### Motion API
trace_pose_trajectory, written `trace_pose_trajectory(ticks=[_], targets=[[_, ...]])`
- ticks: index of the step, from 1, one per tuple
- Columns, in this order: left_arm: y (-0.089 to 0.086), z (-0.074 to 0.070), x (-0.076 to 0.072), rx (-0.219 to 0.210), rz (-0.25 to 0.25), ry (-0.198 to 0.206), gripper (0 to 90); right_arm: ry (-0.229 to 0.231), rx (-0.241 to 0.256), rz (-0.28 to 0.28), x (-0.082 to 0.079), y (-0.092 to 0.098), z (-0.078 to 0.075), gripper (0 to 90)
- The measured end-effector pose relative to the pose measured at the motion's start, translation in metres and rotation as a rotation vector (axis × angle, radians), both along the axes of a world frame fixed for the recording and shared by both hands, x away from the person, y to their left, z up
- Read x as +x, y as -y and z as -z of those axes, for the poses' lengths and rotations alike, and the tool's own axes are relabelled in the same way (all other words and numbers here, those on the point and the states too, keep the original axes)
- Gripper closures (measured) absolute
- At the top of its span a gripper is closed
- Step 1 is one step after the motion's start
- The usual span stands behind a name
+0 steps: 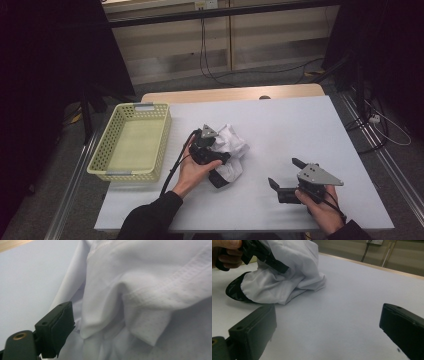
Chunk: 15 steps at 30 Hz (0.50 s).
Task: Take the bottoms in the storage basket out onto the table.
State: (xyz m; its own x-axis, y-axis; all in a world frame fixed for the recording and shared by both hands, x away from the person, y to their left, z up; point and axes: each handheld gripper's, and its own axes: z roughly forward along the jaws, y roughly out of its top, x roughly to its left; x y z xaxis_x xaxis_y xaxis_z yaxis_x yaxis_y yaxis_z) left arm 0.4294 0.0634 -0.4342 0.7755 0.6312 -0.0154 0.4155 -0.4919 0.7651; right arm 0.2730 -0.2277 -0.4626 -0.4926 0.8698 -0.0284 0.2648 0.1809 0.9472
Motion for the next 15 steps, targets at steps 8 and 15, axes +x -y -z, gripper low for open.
trace_pose_trajectory(ticks=[8,15], targets=[[-0.004,-0.012,-0.005,-0.014,0.002,0.041,10.5,0.0,0.0,0.003,0.0,0.0,0.0,0.6],[-0.008,-0.021,-0.009,-0.014,0.003,0.076,10.2,0.0,0.0,0.003,0.0,0.0,0.0,0.6]])
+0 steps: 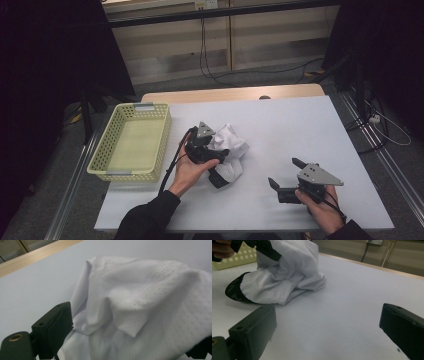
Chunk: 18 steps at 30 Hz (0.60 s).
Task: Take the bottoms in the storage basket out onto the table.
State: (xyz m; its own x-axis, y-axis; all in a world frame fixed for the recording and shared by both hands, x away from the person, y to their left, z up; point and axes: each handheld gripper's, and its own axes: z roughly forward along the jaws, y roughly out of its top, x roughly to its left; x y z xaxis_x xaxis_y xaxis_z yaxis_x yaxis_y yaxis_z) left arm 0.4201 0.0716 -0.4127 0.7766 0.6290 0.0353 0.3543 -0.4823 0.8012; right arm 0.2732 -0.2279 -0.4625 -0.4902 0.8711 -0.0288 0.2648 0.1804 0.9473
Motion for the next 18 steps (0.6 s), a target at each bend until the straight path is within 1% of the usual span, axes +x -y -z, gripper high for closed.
trace_pose_trajectory(ticks=[3,4,5,6,7,8,10,12,14,18], targets=[[-0.002,-0.004,-0.001,-0.009,0.001,0.014,10.0,0.001,-0.001,-0.002,0.0,0.0,0.0,0.6],[-0.003,-0.005,-0.001,-0.005,0.003,0.016,9.9,0.001,-0.001,-0.002,0.0,0.0,0.0,0.6],[-0.004,-0.006,-0.002,-0.012,-0.001,0.019,9.9,0.001,-0.001,-0.002,0.0,0.0,0.0,0.6],[-0.005,-0.008,-0.003,-0.007,-0.003,0.022,9.8,0.001,-0.001,-0.002,0.001,0.0,0.0,0.6],[-0.006,-0.009,-0.003,-0.006,-0.004,0.035,9.5,-0.002,0.001,0.0,0.0,0.0,0.0,0.6],[-0.006,-0.011,-0.003,-0.006,0.001,0.036,9.2,-0.001,0.001,-0.002,0.001,0.0,0.0,0.6],[-0.007,-0.014,-0.005,-0.003,0.007,0.054,8.2,-0.001,0.001,-0.002,0.001,0.0,0.0,0.6],[-0.009,-0.018,-0.006,-0.019,0.005,0.052,7.3,-0.002,0.0,-0.001,0.001,0.0,0.0,0.6],[-0.01,-0.023,-0.006,-0.034,0.006,0.058,7.3,-0.002,0.0,-0.002,0.001,-0.001,0.0,0.6],[-0.016,-0.029,-0.006,-0.048,-0.011,0.06,7.2,-0.003,0.0,-0.001,0.001,0.0,0.0,0.6]])
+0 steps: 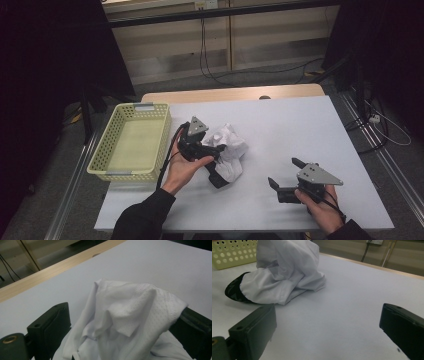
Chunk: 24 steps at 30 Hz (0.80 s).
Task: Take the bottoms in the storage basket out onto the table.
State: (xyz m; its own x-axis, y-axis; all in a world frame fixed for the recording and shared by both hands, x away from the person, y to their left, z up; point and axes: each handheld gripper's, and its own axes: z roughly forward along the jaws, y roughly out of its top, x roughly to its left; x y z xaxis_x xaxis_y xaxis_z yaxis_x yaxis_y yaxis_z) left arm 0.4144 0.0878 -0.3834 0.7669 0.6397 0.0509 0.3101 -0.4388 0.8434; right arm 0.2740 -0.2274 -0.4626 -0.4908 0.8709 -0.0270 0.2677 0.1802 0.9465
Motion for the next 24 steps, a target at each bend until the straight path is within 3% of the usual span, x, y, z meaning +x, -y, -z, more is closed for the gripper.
trace_pose_trajectory(ticks=[5,8,10,15,21,24], targets=[[-0.008,-0.008,0.0,-0.032,-0.006,-0.001,7.1,0.001,-0.002,0.0,0.0,0.0,0.0,0.6],[-0.011,-0.014,0.0,-0.088,0.019,-0.034,6.8,0.0,-0.004,0.0,0.0,0.0,0.0,0.6],[-0.013,-0.019,-0.002,-0.085,0.003,-0.006,6.7,-0.001,-0.003,-0.001,0.0,0.0,0.0,0.6],[-0.023,-0.027,0.0,-0.096,-0.033,0.02,6.8,-0.001,0.0,0.0,0.0,0.0,0.0,0.6],[-0.038,-0.031,0.006,-0.083,-0.104,0.039,6.9,-0.001,-0.001,0.004,0.001,0.0,0.0,0.6],[-0.046,-0.032,0.008,-0.081,-0.146,0.027,7.2,-0.003,-0.002,0.013,0.002,0.0,0.0,0.6]])
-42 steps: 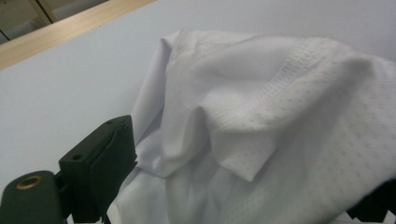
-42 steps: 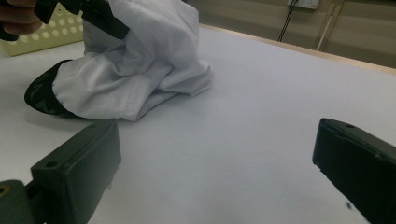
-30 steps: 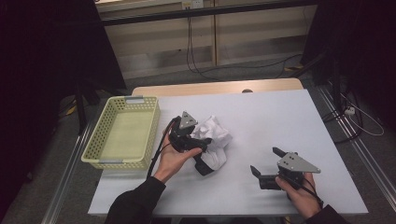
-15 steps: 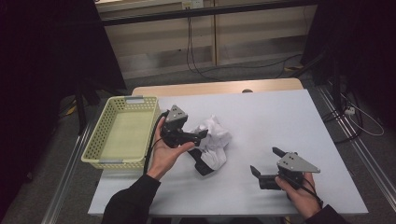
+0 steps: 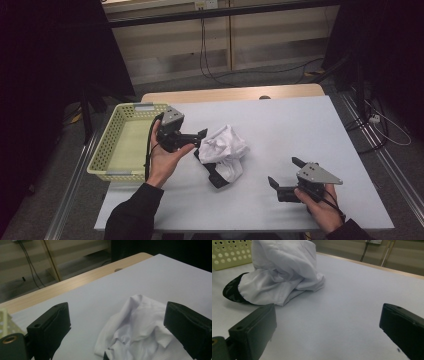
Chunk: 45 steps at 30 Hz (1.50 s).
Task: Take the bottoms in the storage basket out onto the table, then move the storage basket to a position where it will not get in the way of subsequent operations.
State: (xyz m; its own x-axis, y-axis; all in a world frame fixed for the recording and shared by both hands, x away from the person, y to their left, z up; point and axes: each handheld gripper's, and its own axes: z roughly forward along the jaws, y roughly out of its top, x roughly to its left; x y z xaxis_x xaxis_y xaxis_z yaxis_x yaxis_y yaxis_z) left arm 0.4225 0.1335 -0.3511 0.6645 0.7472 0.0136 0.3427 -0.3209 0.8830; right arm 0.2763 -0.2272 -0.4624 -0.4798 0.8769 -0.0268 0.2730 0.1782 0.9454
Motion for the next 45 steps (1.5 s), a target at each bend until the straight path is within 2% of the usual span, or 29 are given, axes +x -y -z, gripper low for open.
trace_pose_trajectory(ticks=[6,11,15,18,24,26,35,40,45], targets=[[-0.019,-0.007,0.002,-0.002,-0.046,0.022,7.6,0.004,-0.003,-0.012,0.001,-0.004,0.0,0.7],[-0.037,-0.013,0.006,0.014,-0.093,0.033,7.3,0.008,0.005,-0.02,0.002,-0.004,0.0,0.7],[-0.048,-0.017,0.008,0.0,-0.122,0.046,7.1,0.015,0.006,-0.023,0.0,-0.003,-0.001,0.6],[-0.056,-0.019,0.009,-0.006,-0.138,0.044,7.1,0.018,0.012,-0.017,-0.001,-0.002,-0.001,0.5],[-0.07,-0.021,0.011,0.018,-0.165,0.052,10.2,0.027,0.015,-0.025,-0.001,-0.003,-0.002,0.5],[-0.075,-0.021,0.011,0.011,-0.177,0.039,9.2,0.028,0.016,-0.028,-0.001,-0.003,-0.002,0.5],[-0.098,-0.026,0.014,0.008,-0.226,0.04,7.3,0.03,0.017,-0.034,0.001,-0.005,-0.002,0.3],[-0.11,-0.03,0.014,-0.002,-0.256,0.05,7.5,0.038,0.021,-0.034,0.0,-0.004,-0.002,0.3],[-0.121,-0.034,0.014,0.009,-0.283,0.058,7.5,0.047,0.033,-0.033,0.0,-0.003,-0.003,0.1]])
